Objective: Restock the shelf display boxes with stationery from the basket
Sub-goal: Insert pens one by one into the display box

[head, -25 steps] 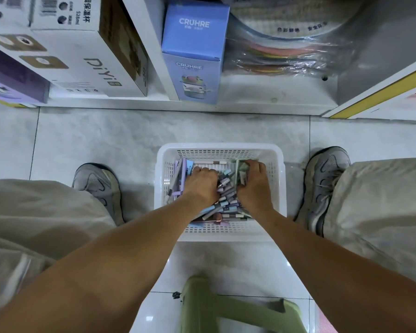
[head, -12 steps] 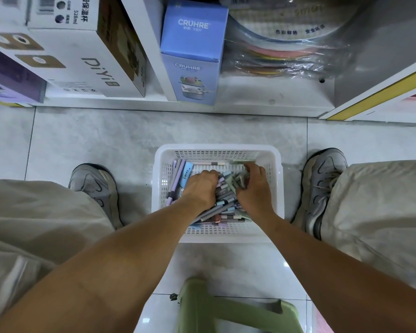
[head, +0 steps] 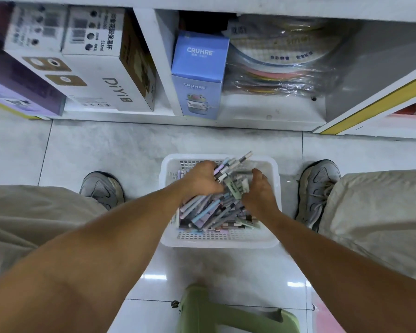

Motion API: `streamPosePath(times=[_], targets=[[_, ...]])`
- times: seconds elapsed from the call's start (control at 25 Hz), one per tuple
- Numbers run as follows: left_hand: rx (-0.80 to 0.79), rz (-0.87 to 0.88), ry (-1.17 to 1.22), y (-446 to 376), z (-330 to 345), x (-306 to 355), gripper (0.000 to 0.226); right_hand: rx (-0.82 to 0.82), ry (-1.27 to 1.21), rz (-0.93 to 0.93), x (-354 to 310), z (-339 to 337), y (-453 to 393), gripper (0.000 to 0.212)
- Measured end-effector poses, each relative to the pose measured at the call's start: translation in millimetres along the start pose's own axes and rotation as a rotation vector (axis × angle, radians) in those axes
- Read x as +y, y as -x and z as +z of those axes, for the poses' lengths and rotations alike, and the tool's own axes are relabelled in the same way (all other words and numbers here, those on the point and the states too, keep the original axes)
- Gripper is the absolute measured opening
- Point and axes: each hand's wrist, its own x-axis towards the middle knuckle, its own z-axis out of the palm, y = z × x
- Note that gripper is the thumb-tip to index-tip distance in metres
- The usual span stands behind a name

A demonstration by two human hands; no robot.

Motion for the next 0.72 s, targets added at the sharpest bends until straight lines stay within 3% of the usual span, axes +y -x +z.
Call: streamPosePath(times=[0.24,0.36,0.52,0.72], targets=[[-0.016,0.128,0.323,41,-38,45,0.010,-0.228,0.270,-0.117,-41,-53,8,0.046],[0.070,0.177,0.414,67,-63,79,0.018,-0.427,-0.019,-0.118,-73,-93,28,0.032],[0.071,0.203,0.628,109,-100,117,0.020,-0.689,-0.428,-0.201,-118,-157,65,0.030],[0.146,0.273,0.767,170,-158,169,0.014,-0.725,-0.575,-0.384,-167,-224,106,0.044]])
